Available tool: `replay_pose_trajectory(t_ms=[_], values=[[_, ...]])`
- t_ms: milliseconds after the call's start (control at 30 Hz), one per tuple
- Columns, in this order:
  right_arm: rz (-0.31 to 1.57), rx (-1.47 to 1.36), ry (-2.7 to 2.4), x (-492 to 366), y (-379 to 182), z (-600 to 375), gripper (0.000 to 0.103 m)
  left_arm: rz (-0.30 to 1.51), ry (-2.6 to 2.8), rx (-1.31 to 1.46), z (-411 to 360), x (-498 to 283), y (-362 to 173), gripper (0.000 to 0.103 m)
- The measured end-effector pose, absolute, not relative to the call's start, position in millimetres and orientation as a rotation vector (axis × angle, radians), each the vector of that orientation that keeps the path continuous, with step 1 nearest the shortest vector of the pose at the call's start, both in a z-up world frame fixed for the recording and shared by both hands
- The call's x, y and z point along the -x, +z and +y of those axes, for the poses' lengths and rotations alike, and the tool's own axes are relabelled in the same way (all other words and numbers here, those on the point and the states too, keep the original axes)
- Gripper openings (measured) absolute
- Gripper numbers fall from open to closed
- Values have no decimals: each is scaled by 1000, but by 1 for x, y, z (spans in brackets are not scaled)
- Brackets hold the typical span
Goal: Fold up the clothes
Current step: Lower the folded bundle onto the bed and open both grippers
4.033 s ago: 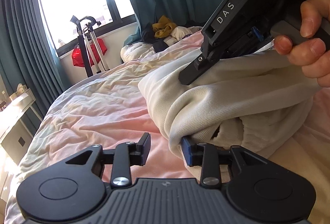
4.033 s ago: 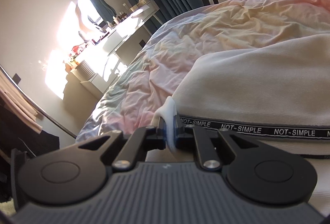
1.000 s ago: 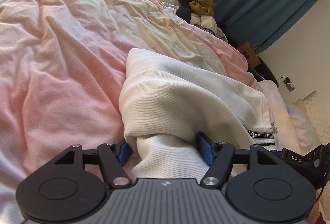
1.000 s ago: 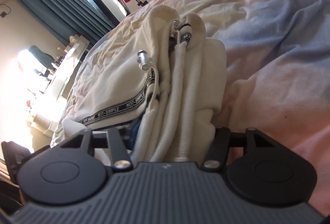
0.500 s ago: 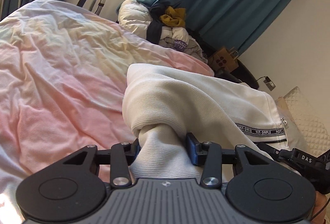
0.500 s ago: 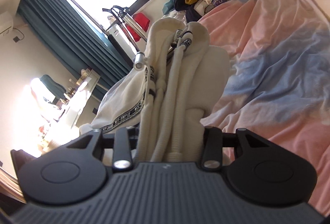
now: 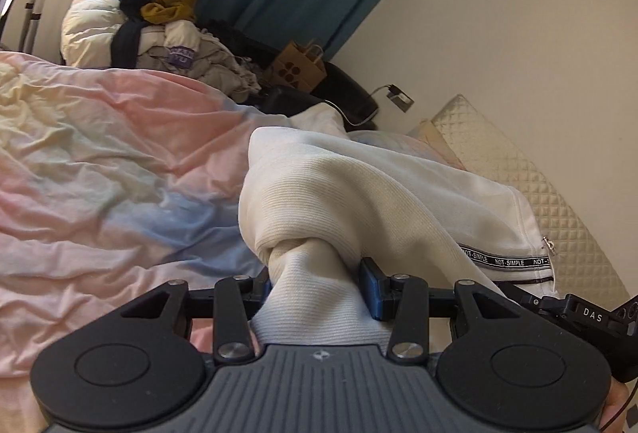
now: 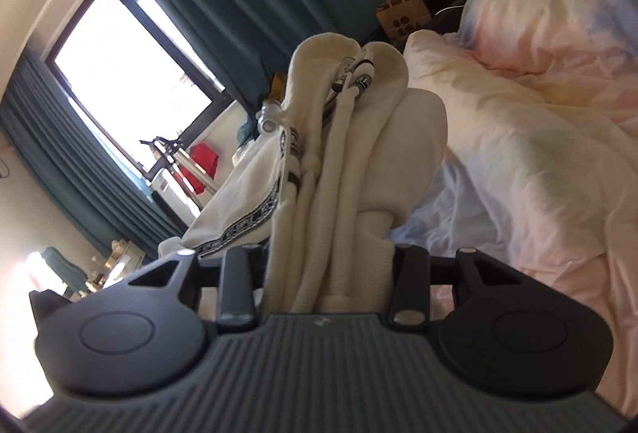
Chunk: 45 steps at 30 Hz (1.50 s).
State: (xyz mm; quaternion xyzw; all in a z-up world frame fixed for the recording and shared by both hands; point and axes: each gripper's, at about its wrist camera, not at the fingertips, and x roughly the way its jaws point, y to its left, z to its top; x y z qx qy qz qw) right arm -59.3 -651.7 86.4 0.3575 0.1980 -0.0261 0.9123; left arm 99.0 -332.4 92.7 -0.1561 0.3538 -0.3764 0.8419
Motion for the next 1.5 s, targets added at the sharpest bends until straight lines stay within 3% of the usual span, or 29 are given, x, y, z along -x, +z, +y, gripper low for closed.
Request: replay_pose_trajectory(t_ms=[167, 333, 533, 600, 800, 967, 1067, 1133, 1200, 1467, 1500], values=[[349, -818, -204, 109, 50, -730, 43, 791, -931, 264, -459, -90, 68, 44], [299, -912, -348, 152, -4, -800, 43, 852, -1037, 200, -564, -78, 11, 44], [365, -1068, -462, 170, -107, -831, 43, 982, -1042, 133, -625, -88, -89, 44], [368, -1111, -481, 171, -135, -834, 45, 1001, -1044, 114, -635, -96, -111, 50], [359, -1105, -499, 166, -149, -834, 48, 1013, -1096, 110, -649, -111, -132, 59], [377, -1140, -512, 174, -136, -830, 53, 978, -1109, 66, -628, -97, -103, 63], [377, -1140, -588, 181, -122, -820, 66, 935, -1124, 45, -613, -84, -82, 85], [343, -1149, -628, 192, -108, -812, 77, 886, -1130, 25, -598, -71, -60, 87], [325, -1103, -662, 202, -88, -803, 83, 831, -1115, 8, -581, -56, -34, 101], [281, -712, -709, 224, 20, -730, 84, 635, -1053, -43, -506, 7, 70, 103], [279, -667, -702, 225, 32, -715, 92, 610, -1050, -50, -496, 17, 82, 103]])
